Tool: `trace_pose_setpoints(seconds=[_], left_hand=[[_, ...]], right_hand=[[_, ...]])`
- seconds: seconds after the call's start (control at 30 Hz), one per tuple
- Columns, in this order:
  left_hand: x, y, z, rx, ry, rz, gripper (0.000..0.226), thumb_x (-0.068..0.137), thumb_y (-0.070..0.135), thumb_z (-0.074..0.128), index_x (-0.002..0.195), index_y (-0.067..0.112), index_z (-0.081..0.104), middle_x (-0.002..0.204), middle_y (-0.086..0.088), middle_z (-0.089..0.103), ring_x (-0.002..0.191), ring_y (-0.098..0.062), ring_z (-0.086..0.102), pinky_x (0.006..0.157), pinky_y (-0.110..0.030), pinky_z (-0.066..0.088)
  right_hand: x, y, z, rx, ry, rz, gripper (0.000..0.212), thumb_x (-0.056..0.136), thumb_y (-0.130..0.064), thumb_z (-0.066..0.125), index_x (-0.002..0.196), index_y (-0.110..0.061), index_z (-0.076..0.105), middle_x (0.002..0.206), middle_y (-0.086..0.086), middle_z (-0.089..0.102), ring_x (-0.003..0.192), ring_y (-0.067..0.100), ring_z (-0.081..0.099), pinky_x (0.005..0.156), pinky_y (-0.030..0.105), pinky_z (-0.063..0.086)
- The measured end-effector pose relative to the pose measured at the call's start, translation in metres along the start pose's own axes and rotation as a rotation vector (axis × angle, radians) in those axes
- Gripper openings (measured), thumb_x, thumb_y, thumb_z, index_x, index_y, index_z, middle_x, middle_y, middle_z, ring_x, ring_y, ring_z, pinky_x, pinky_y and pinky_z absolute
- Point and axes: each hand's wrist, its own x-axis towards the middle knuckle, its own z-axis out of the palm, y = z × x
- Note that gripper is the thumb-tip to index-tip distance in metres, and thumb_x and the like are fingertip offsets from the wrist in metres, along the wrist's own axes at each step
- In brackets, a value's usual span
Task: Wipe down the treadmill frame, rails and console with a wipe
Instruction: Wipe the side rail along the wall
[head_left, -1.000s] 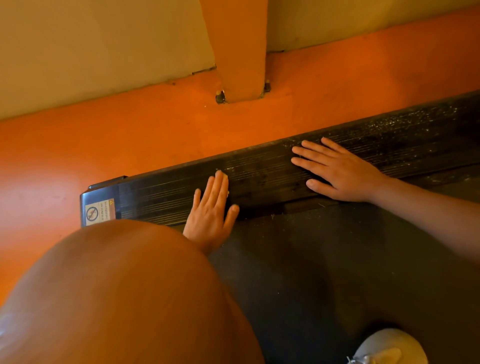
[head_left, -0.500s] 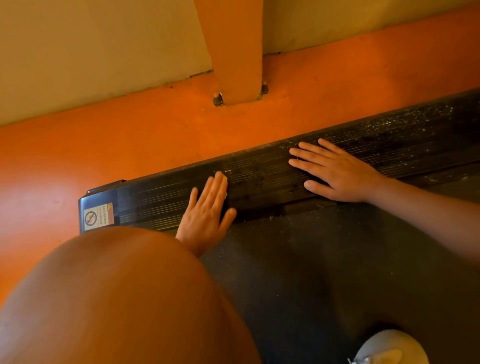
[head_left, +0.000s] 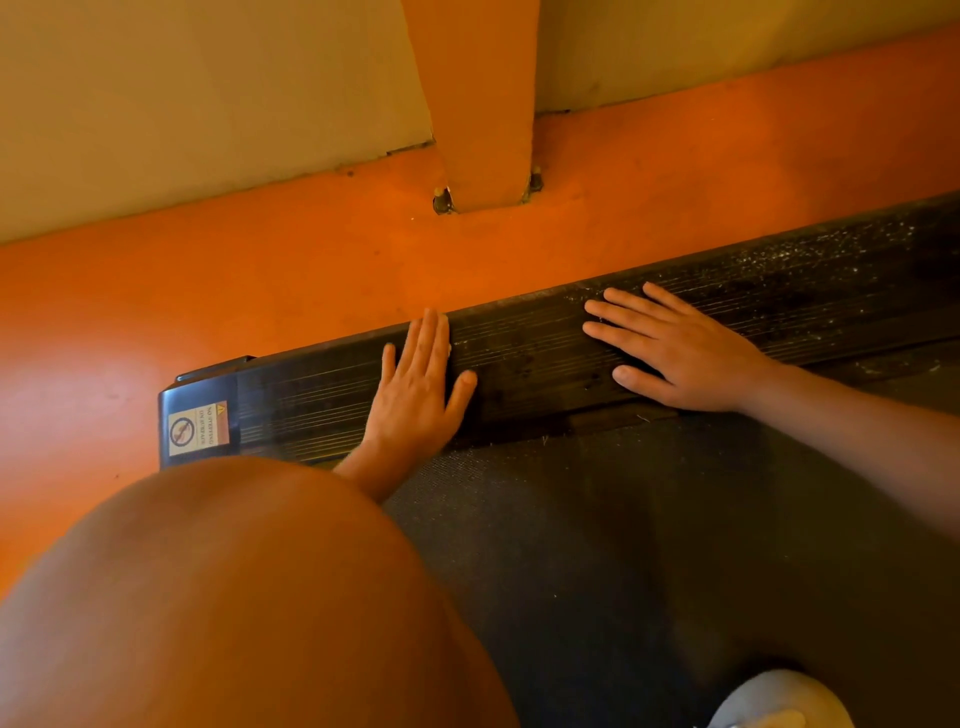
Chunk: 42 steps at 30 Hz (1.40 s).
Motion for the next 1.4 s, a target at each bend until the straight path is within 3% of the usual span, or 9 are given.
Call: trace_pose_setpoints(seconds=[0.1,0.3,0.53,0.77,1.0,1.13,1.23,1.4], left_hand=[[0.006,0.000,-0.004,-0.003,-0.009,-0.004,0.078,0.104,0.061,0.020,0.160,0.020,-0.014,0.168,0.000,-0.020,0.153,-0.014,-0.020,0.126,-0.047,-0.005],[-0.087,0.014,0.022,-0.047,-0.113,0.020,0.080,0.098,0.068,0.013,0.159,0.024,-0.014,0.167,0.005,-0.022,0.153,-0.012,-0.022,0.126,-0.048,-0.005],[0.012,0.020,-0.001,-0.002,-0.015,0.055,0.079,0.102,0.064,0.017,0.161,0.020,-0.013,0.168,0.001,-0.019,0.153,-0.014,-0.020,0.125,-0.047,-0.007],[-0.068,0.023,0.020,-0.035,-0.070,0.069,0.079,0.103,0.063,0.020,0.160,0.024,-0.018,0.167,0.006,-0.024,0.153,-0.013,-0.022,0.123,-0.043,-0.009],[0.036,0.018,-0.011,0.024,-0.020,-0.008,0.079,0.104,0.062,0.018,0.161,0.016,-0.011,0.168,-0.003,-0.016,0.154,-0.017,-0.017,0.126,-0.050,-0.005],[-0.015,0.025,0.006,0.007,-0.014,0.045,0.082,0.104,0.061,0.025,0.160,0.018,-0.017,0.167,-0.001,-0.022,0.154,-0.019,-0.020,0.125,-0.046,-0.004],[-0.061,0.031,0.022,-0.016,-0.076,0.089,0.081,0.102,0.064,0.019,0.159,0.020,-0.018,0.166,0.004,-0.026,0.153,-0.015,-0.023,0.124,-0.041,-0.007],[0.011,0.021,0.001,0.011,-0.008,0.054,0.080,0.104,0.062,0.021,0.160,0.019,-0.015,0.168,-0.001,-0.021,0.153,-0.015,-0.021,0.126,-0.044,-0.005]], right_hand=[[0.000,0.000,0.000,0.015,-0.008,-0.001,0.064,0.107,-0.060,0.018,0.163,-0.029,0.014,0.172,-0.007,0.002,0.157,0.008,-0.009,0.127,0.039,-0.007],[0.000,0.000,0.001,-0.007,0.017,0.003,0.064,0.107,-0.059,0.020,0.163,-0.030,0.015,0.172,-0.007,0.004,0.157,0.009,-0.008,0.127,0.037,-0.009],[0.000,0.000,-0.002,0.007,-0.003,-0.001,0.064,0.107,-0.059,0.021,0.163,-0.030,0.016,0.171,-0.008,0.002,0.157,0.008,-0.009,0.127,0.038,-0.009],[-0.001,-0.002,-0.004,0.030,0.006,0.002,0.064,0.106,-0.059,0.020,0.163,-0.030,0.017,0.171,-0.008,0.004,0.157,0.008,-0.007,0.127,0.039,-0.005],[-0.001,-0.001,-0.002,0.019,-0.005,0.002,0.064,0.106,-0.059,0.020,0.163,-0.029,0.016,0.171,-0.008,0.002,0.157,0.008,-0.008,0.127,0.038,-0.007],[-0.001,-0.002,-0.004,0.022,-0.014,0.002,0.064,0.106,-0.060,0.019,0.163,-0.030,0.015,0.172,-0.008,0.002,0.157,0.007,-0.009,0.128,0.040,-0.005],[0.000,-0.002,-0.004,0.023,-0.006,0.004,0.065,0.106,-0.060,0.018,0.163,-0.030,0.016,0.171,-0.007,0.003,0.157,0.008,-0.008,0.128,0.041,-0.004],[-0.001,-0.001,-0.003,0.011,-0.015,0.000,0.064,0.106,-0.059,0.019,0.163,-0.030,0.015,0.171,-0.008,0.001,0.157,0.008,-0.009,0.127,0.039,-0.007]])
